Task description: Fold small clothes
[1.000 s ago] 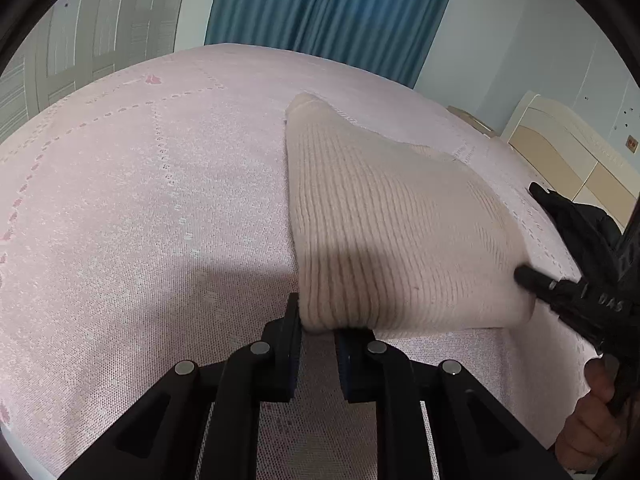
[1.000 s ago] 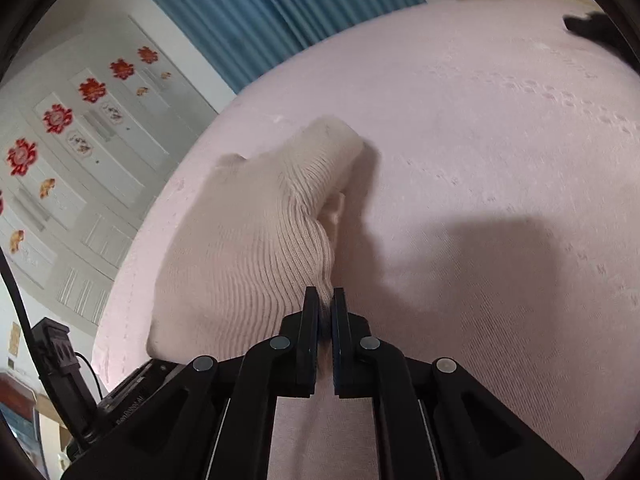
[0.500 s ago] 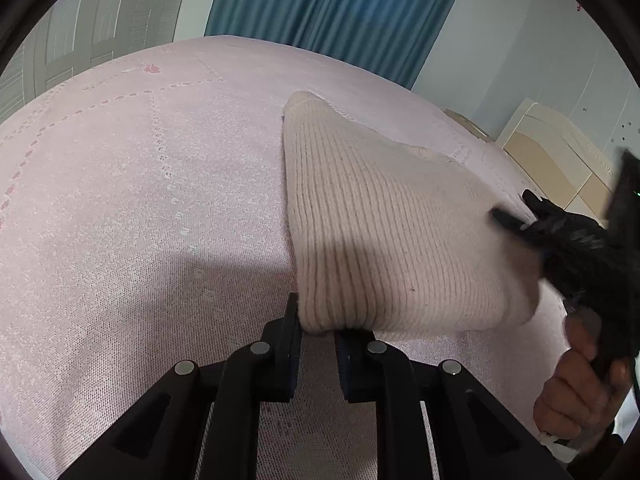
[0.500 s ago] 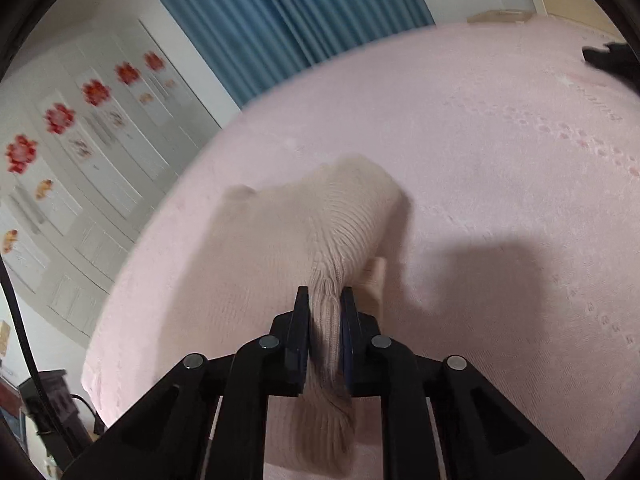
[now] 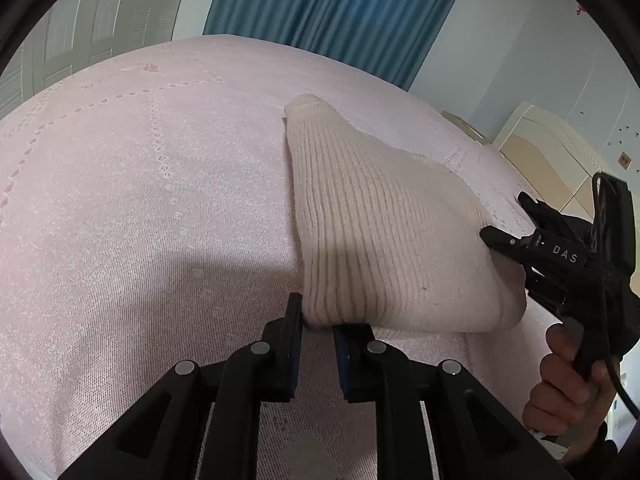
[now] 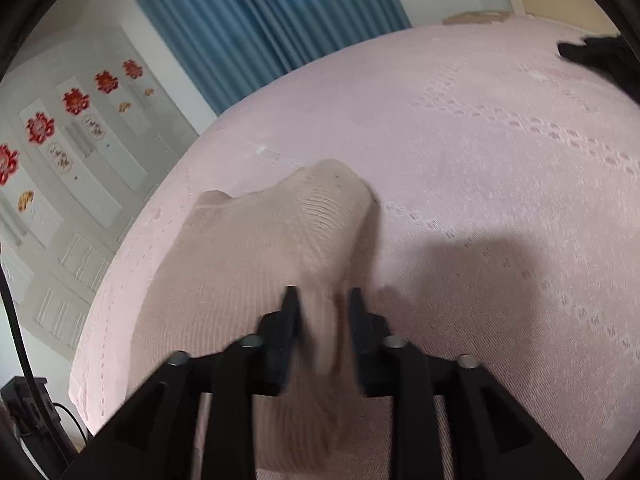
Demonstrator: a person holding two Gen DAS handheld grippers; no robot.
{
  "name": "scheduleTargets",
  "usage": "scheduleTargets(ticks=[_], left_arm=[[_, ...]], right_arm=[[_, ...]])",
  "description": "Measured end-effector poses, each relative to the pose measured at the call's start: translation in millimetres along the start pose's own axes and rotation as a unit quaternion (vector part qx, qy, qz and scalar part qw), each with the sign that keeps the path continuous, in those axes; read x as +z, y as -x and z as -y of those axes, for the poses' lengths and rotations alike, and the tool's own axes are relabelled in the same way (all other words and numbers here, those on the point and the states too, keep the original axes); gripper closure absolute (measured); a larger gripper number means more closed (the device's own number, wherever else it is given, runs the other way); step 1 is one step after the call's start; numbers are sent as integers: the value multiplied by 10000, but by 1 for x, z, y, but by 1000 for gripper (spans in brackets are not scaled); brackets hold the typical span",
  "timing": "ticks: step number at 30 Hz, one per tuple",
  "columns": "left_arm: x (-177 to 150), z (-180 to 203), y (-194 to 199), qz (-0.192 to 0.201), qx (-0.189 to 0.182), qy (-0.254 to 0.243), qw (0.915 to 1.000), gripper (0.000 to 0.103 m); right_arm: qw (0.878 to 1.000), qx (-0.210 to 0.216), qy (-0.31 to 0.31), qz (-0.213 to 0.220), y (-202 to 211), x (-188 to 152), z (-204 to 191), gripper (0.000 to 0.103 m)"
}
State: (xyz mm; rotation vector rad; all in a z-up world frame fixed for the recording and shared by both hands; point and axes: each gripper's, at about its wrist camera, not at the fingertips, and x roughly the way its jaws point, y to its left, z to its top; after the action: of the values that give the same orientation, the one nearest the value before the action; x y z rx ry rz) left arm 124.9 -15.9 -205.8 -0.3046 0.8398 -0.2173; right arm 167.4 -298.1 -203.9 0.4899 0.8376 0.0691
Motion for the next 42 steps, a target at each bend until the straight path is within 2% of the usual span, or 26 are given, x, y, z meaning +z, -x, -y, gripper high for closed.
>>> scheduleTargets(ticks=[3, 5, 6, 8, 12, 16, 20, 24, 28, 31, 33, 36, 39, 42], left_arm=[[-1, -2, 5, -31, 57, 8, 10000, 82], [-3, -1, 12, 6, 309, -169, 9994, 71], [-5, -1, 17, 64, 432, -243, 9988, 65], [-7, -3, 28, 197, 543, -263, 9980, 63], [2, -12, 42, 420, 375, -3, 9984, 57], [38, -5, 28, 425, 192, 77, 9989, 57], [79, 18, 4, 517, -98, -309, 9981, 57], [112, 34, -29, 306, -85, -595, 9977, 57], [108, 31, -55, 20, 289, -843, 9960, 57], [99, 31, -65, -107, 416, -994, 9941, 56], [95, 32, -64, -89, 437, -1051, 9935, 55], [90, 32, -65, -70, 523, -1147, 9920, 55], [90, 30, -66, -63, 535, -1038, 9931, 53], [91, 30, -69, -52, 554, -1076, 9926, 50]], right_arm=[[9993, 169, -336, 26, 8, 0, 14, 63], [9987, 220, -443, 89, 13, 1, 19, 63], [9986, 189, -473, 144, 17, 2, 21, 62], [9986, 112, -464, 220, 24, 3, 21, 62], [9989, -311, -114, 338, 40, 5, 8, 62], [9966, -589, 442, 382, 54, 18, -12, 61], [9967, -516, 593, 223, 42, 47, -33, 61], [9958, -438, 792, 166, 21, 77, -58, 61], [9943, -226, 1037, -24, -2, 67, -62, 61], [9943, -404, 826, -536, -25, 45, -39, 60], [9961, -274, 640, -543, -24, 39, -31, 56], [9949, -293, 685, -674, -27, 39, -29, 55], [9944, -343, 614, -786, -36, 40, -30, 55], [9925, -560, 818, -714, -39, 38, -37, 55]])
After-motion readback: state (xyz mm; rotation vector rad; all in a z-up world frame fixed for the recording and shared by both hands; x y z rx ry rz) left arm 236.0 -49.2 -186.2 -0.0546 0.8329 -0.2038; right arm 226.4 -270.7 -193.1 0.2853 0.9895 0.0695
